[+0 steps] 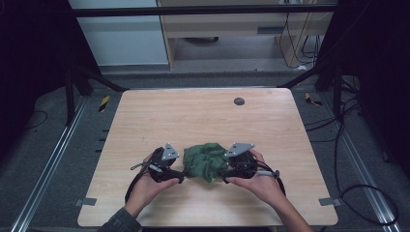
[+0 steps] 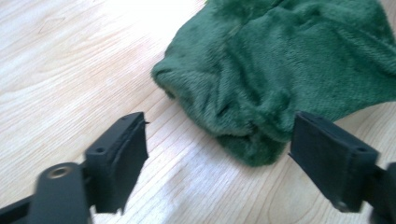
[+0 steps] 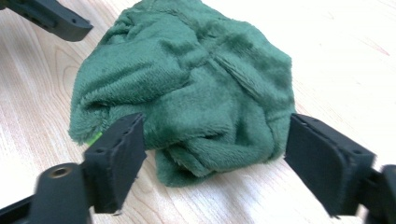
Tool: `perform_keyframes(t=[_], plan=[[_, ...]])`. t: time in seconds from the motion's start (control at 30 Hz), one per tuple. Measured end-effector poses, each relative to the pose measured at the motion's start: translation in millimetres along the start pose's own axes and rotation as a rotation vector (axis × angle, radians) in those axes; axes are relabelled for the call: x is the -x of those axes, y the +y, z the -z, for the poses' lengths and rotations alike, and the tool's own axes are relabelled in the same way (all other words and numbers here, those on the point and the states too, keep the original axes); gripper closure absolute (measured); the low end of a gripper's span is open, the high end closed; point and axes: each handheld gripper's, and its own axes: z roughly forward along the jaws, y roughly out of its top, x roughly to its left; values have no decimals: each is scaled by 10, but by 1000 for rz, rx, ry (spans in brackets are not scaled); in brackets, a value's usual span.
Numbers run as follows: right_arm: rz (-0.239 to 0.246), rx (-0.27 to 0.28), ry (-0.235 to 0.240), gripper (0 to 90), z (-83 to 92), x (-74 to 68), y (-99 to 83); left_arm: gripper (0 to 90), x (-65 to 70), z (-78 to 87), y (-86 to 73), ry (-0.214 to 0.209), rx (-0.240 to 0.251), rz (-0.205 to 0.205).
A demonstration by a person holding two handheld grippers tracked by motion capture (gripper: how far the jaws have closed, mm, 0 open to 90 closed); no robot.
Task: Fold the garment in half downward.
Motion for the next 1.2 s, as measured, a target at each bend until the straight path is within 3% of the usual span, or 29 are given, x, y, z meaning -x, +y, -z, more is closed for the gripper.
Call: perform_keyframes(t=[0.33, 0.57, 0.73, 0.9, 1.2], plan=[[-15, -11, 21, 91, 68, -7, -57, 90, -20, 57, -53, -11, 1, -6], [-27, -39, 18, 66, 140, 36, -237, 60, -96, 134, -183, -17, 0, -10], [-57, -36, 2, 66, 235, 143, -403, 61, -213, 187, -320, 3, -18, 7], [-84, -49, -46, 91, 316, 284, -544, 67, -356, 217, -473, 41, -40, 25], [-145, -68, -82, 94, 331, 499, -691, 67, -638, 270, -695, 84, -62, 72]])
